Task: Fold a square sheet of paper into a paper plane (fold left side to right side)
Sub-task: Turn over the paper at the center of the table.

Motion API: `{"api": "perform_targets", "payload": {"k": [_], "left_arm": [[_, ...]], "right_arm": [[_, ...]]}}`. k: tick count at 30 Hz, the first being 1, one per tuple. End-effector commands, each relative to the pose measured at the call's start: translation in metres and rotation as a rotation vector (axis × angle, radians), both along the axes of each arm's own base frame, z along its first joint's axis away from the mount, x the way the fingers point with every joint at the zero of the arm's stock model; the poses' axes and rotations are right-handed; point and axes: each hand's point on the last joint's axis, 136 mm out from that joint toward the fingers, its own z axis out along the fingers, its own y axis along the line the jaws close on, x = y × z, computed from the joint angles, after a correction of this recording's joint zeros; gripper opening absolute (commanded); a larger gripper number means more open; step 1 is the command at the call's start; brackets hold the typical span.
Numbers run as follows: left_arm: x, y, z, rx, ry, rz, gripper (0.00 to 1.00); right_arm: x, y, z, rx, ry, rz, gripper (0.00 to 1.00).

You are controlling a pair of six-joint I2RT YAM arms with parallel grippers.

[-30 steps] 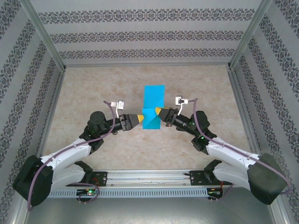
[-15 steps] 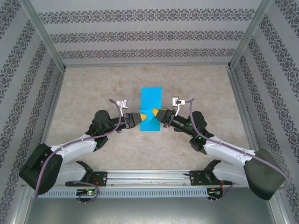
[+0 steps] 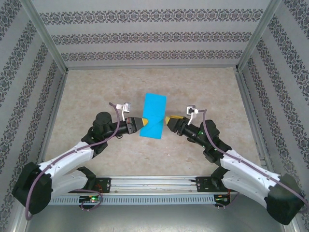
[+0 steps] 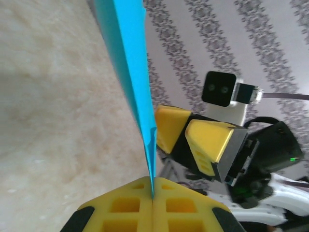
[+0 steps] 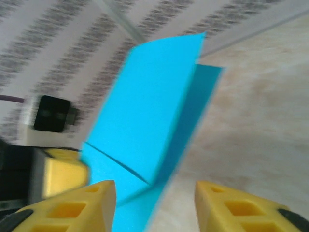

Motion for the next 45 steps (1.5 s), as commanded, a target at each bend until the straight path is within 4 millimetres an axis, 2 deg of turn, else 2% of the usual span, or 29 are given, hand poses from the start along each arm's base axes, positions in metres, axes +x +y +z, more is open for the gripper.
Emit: {"api": "perform_targets", "payload": {"k": [1,4,7,10,16,21,23,27,30,34,37,41,45], "left_arm": [[-0.011,0.019,-0.037,0.304,0.025,0.022,0.0],[-0.016,0.034,-0.045,0.466,0.026,0.052,0.0],[-0.021,0.047,-0.054,0.661,0.017,0.086,0.0],[-0.025,0.058,-0.063,0.902,0.002,0.122,0.0],[-0.025,0.071,-0.066,1.323,-0.059,0.259,0.0],[-0.022,0.07,-0.065,1.532,-0.108,0.403,0.0],[-0.023,0.068,-0.072,1.6,-0.1,0.459,0.0],[-0.03,0.062,-0.096,1.659,-0.06,0.534,0.0],[-0.035,0.051,-0.123,1.643,0.013,0.54,0.0],[-0.036,0.019,-0.15,1.517,0.091,0.498,0.0],[-0.033,-0.008,-0.162,1.382,0.126,0.464,0.0],[-0.029,-0.024,-0.172,1.305,0.176,0.431,0.0],[-0.026,-0.039,-0.18,1.246,0.209,0.387,0.1]], "right_arm": [[0.006,-0.051,-0.055,-0.323,0.127,-0.208,0.52],[0.0,-0.093,-0.082,-0.502,0.217,-0.35,0.59],[-0.007,-0.127,-0.099,-0.647,0.28,-0.452,0.69],[-0.01,-0.149,-0.107,-0.726,0.313,-0.518,0.81],[-0.007,-0.17,-0.112,-0.793,0.333,-0.581,0.97],[-0.002,-0.177,-0.116,-0.768,0.357,-0.608,0.98],[0.0,-0.181,-0.115,-0.754,0.354,-0.634,0.98],[0.004,-0.183,-0.113,-0.708,0.344,-0.65,0.98],[0.008,-0.182,-0.113,-0.67,0.341,-0.648,0.98],[0.013,-0.176,-0.12,-0.648,0.352,-0.622,0.98],[0.017,-0.171,-0.127,-0.634,0.376,-0.591,0.98],[0.019,-0.163,-0.133,-0.613,0.395,-0.546,0.98],[0.021,-0.157,-0.136,-0.579,0.406,-0.513,0.98]]}}
